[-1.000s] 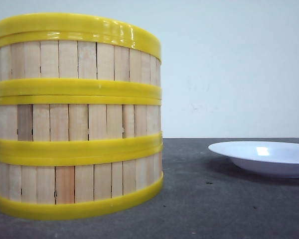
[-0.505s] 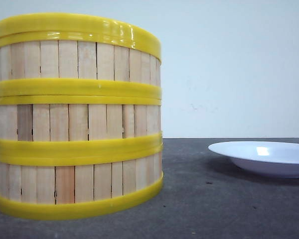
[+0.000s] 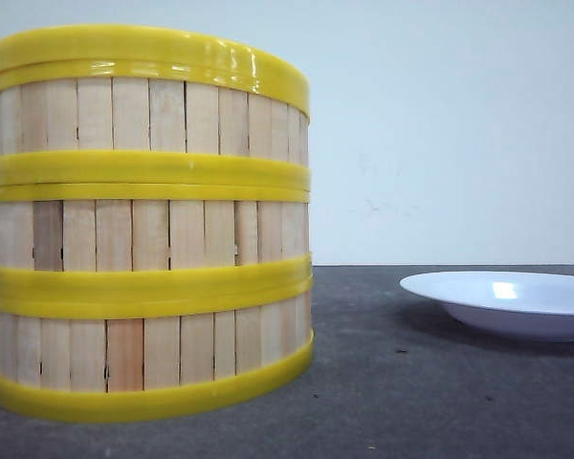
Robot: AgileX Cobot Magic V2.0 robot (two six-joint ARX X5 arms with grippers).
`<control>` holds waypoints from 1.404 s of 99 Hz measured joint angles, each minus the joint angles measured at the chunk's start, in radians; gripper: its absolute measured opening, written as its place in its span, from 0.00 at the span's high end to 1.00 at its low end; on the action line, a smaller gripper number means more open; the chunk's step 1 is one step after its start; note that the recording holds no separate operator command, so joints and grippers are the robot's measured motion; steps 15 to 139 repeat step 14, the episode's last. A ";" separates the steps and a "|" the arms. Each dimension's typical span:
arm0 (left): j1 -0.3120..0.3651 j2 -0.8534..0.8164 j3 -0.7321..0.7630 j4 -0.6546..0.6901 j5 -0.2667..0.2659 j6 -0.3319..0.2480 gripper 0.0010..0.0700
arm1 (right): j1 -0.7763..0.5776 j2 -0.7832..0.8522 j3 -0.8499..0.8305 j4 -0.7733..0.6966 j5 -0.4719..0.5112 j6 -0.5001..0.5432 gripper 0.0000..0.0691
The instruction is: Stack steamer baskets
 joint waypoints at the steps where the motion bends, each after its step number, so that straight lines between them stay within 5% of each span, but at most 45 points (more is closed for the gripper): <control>1: 0.000 0.000 0.000 0.000 0.000 0.000 0.99 | 0.000 0.000 0.000 0.000 0.000 0.000 0.99; 139: 0.000 0.000 0.000 0.000 0.000 0.000 0.99 | 0.000 0.000 0.000 0.000 0.000 0.000 0.99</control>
